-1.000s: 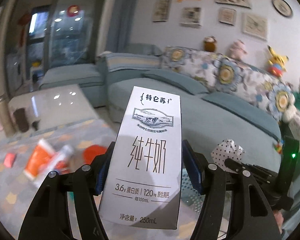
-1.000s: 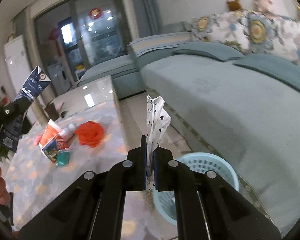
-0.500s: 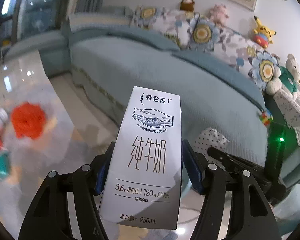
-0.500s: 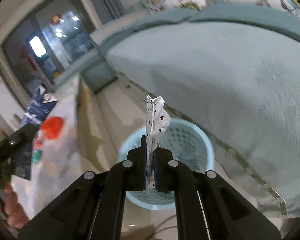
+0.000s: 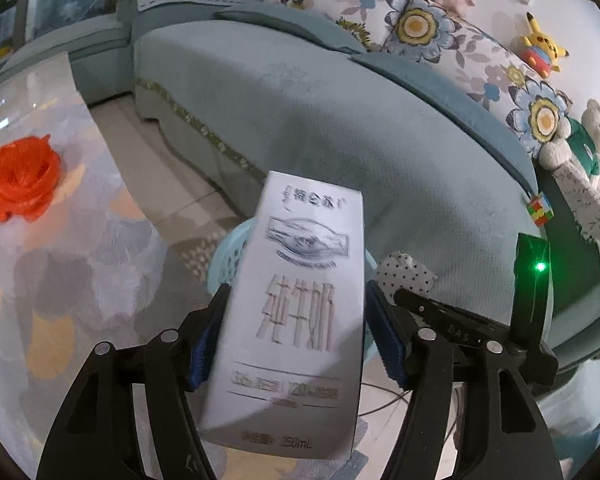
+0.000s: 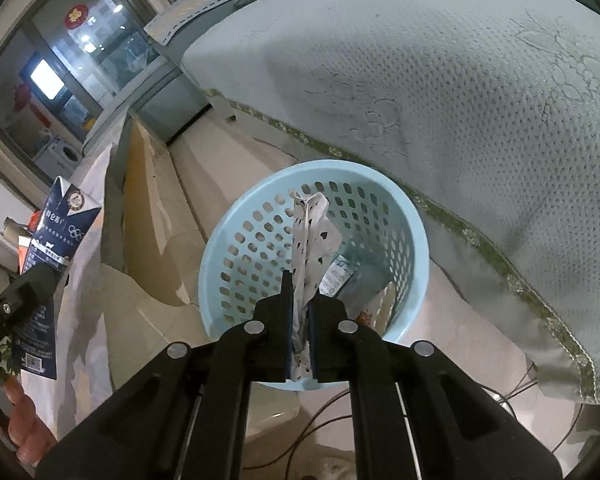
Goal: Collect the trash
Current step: 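Carry the carton and tissue to the wastebasket and release both, then grasp the pink spray can with the left tool while the right tool grasps the green soap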
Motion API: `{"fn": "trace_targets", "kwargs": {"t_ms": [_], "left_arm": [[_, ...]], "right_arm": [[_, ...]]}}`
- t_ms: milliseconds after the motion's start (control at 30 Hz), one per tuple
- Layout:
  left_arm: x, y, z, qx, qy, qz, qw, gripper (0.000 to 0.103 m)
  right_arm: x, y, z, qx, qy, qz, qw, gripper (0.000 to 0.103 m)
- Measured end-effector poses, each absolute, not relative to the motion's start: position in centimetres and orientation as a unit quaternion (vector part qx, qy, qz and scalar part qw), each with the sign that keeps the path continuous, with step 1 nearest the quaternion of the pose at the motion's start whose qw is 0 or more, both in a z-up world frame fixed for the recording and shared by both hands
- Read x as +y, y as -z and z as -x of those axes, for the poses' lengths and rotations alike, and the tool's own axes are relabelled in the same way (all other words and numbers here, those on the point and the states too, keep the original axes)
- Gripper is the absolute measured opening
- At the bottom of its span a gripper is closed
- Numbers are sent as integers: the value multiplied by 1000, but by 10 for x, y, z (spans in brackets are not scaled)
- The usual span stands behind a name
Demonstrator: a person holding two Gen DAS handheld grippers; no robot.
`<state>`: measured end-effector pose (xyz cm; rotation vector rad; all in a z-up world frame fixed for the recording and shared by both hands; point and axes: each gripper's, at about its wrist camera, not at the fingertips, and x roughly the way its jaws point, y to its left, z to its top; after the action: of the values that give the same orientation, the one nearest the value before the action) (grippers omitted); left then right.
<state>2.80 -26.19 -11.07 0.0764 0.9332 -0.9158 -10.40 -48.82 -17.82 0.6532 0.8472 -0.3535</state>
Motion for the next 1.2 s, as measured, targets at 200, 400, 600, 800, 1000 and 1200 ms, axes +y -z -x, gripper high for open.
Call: {"fn": "trace_targets", "kwargs": {"t_ms": [200,400,600,800,1000,1200], "left_arm": [[-254,104,-31,427,426,-20,798,72],[-253,101,-30,424,426,-17,799,72],[-253,94,-27,410,426,-26,806,72],[-238,69,-26,384,422,-19,821,72],[-191,23,-37,336,394,-8,855,73],[-113,2,-70,315,339,16,886,70]], "right_arm": [[-486,176,104,401,168,-312,845,17],[-484,170,104,394,161,-314,849,17],[-477,158,102,382,151,-304,859,19],[-464,133,98,359,136,-287,878,28],[-423,91,80,337,98,-239,906,30],[-362,58,50,323,46,-188,926,39]]}}
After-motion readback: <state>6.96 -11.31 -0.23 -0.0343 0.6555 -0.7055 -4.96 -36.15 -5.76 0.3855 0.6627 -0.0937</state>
